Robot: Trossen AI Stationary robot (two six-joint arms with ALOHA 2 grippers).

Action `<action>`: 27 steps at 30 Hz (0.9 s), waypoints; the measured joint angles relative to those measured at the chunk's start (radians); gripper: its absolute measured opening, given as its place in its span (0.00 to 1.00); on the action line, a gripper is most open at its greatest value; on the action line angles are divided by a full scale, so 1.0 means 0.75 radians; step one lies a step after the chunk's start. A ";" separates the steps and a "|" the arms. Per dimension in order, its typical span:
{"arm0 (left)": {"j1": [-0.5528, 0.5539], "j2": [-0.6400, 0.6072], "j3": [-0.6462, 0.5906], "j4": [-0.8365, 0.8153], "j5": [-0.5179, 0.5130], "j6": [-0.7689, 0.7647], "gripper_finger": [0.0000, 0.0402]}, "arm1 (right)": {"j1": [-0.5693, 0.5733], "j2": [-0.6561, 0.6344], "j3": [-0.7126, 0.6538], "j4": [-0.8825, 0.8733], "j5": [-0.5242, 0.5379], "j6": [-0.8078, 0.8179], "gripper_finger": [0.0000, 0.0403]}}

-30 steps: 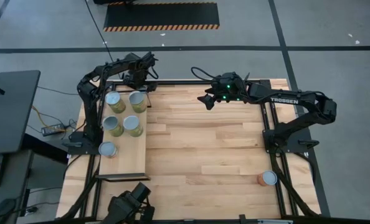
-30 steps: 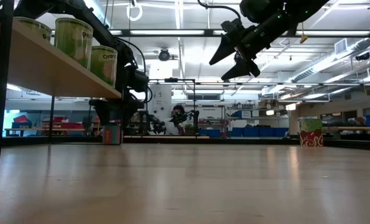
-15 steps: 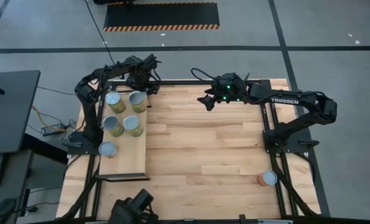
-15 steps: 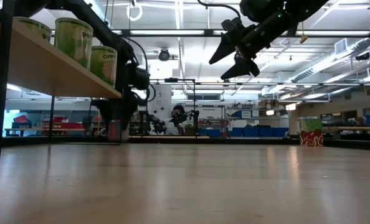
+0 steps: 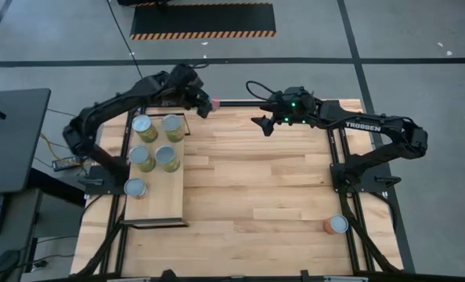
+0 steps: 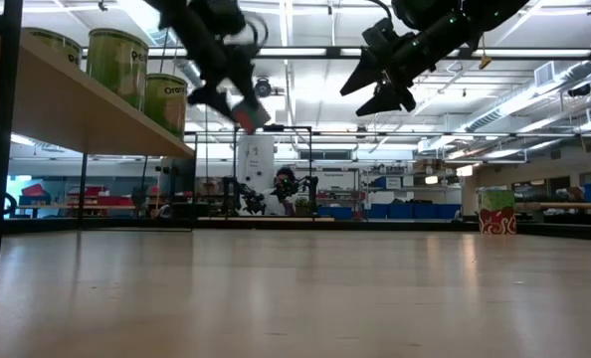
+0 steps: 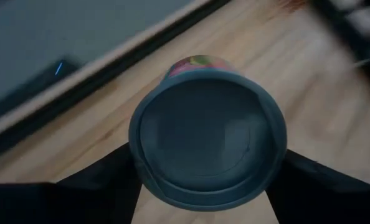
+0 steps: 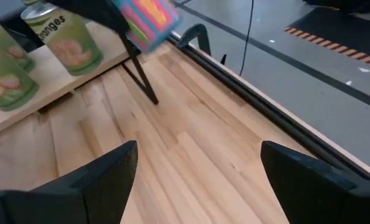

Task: Pick and place cans onto a shelf
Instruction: Put the canned corn on the shelf

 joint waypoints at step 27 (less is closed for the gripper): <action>-1.352 -0.435 0.000 -0.437 -0.032 -0.897 0.70 | 0.647 -0.004 0.139 -0.002 0.344 0.752 0.86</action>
